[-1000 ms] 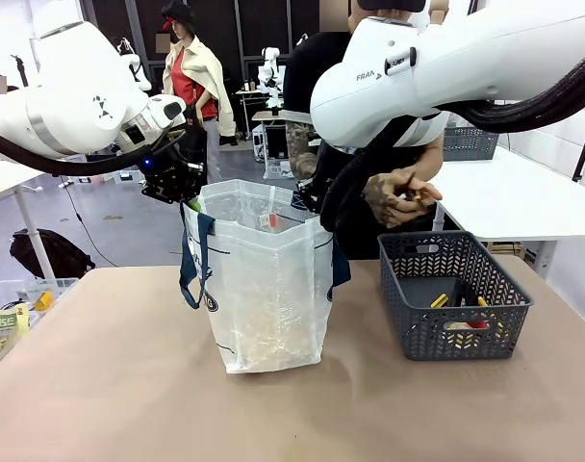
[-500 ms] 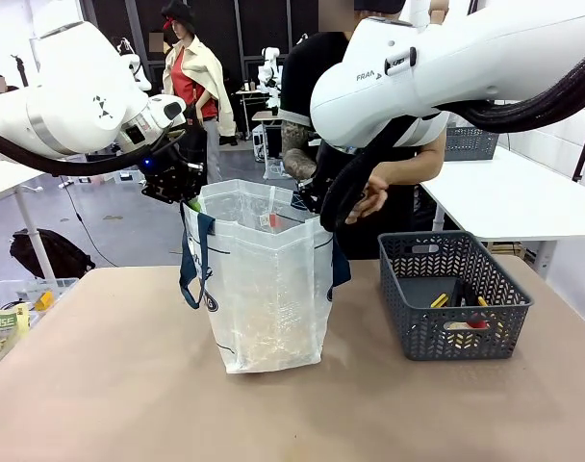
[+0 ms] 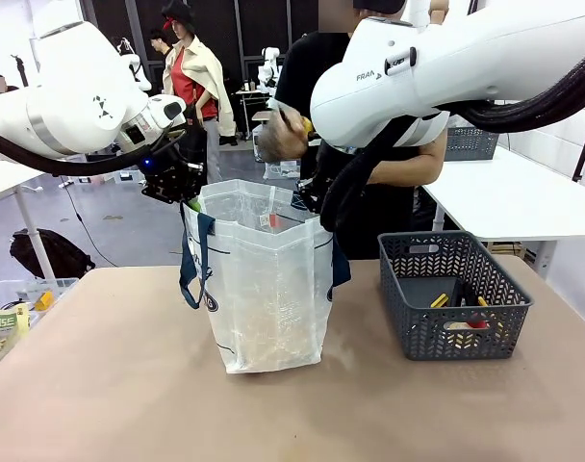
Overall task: Transfer purchased items from the store into the shopping bag.
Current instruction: Move the Reusable shopping bag to the right side of the table.
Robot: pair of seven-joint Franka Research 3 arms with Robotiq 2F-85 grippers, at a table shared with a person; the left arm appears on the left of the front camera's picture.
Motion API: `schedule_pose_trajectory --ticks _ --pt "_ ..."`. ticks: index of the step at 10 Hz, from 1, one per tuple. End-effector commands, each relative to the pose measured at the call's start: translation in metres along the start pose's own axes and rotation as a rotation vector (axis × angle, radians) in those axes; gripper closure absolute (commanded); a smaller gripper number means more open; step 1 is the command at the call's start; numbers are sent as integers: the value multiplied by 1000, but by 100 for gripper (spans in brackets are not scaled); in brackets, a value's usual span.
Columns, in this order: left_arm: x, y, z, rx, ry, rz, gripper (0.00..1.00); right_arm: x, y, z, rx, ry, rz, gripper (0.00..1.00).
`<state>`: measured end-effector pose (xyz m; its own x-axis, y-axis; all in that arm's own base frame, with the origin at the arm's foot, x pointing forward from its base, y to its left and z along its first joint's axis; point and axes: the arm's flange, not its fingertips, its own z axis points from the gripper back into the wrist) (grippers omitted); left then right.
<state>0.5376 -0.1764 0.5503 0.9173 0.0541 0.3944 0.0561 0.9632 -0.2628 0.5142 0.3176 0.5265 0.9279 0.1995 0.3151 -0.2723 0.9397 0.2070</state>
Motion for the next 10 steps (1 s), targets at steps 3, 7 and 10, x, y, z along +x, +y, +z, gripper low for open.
schedule_pose_trajectory --ticks 3,7,10 --pt "-3 2 3 2 -7 16 100 -4 -3 0 10 -2 -16 100" --pt "-3 2 3 2 -7 16 100 -4 -3 0 10 -2 -16 100" --pt "-3 2 3 2 -7 16 100 -4 -3 0 10 -2 -16 100"
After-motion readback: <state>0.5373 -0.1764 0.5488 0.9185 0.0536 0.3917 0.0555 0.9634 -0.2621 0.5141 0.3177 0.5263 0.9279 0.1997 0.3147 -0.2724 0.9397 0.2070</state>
